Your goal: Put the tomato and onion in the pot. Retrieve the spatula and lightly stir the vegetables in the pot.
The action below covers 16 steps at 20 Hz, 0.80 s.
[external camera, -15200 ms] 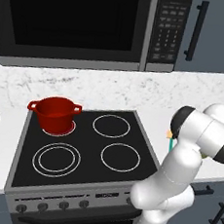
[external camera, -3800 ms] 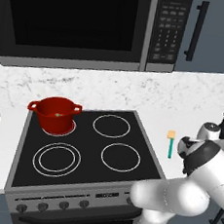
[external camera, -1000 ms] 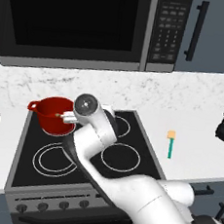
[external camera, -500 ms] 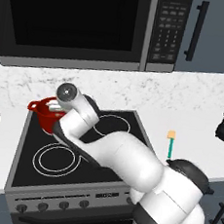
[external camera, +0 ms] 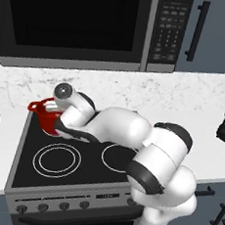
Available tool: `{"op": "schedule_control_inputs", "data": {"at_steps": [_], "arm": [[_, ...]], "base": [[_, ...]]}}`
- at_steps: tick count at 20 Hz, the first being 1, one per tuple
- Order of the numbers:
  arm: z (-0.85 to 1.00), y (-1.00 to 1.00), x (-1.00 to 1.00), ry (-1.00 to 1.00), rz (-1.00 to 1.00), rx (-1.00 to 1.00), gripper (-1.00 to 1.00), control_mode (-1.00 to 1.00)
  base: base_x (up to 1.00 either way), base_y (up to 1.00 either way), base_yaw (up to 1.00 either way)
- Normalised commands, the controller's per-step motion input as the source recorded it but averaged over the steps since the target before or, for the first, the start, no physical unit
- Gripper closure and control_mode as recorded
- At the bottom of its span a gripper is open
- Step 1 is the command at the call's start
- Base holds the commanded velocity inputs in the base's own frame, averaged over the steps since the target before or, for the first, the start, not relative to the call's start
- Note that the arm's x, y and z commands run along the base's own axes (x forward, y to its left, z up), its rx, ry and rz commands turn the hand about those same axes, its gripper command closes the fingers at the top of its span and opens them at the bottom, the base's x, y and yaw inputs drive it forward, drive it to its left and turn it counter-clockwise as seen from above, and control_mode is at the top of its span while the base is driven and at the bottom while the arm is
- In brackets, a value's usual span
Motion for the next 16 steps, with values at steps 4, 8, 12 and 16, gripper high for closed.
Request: {"op": "schedule_control_inputs", "data": {"at_steps": [4, 8, 12, 16], "arm": [[-0.11, 0.46, 0.47, 0.00, 0.07, 0.03, 1.00, -1.00], [-0.22, 0.45, 0.53, 0.00, 0.06, 0.00, 1.00, -1.00], [-0.33, 0.33, 0.45, 0.00, 0.03, 0.00, 1.00, -1.00], [-0.22, 0.33, 0.26, 0.00, 0.00, 0.00, 1.00, -1.00]], "base": [[0.00, 0.00, 0.00], [0.00, 0.00, 0.00], [0.00, 0.00, 0.00], [0.00, 0.00, 0.00]]}}
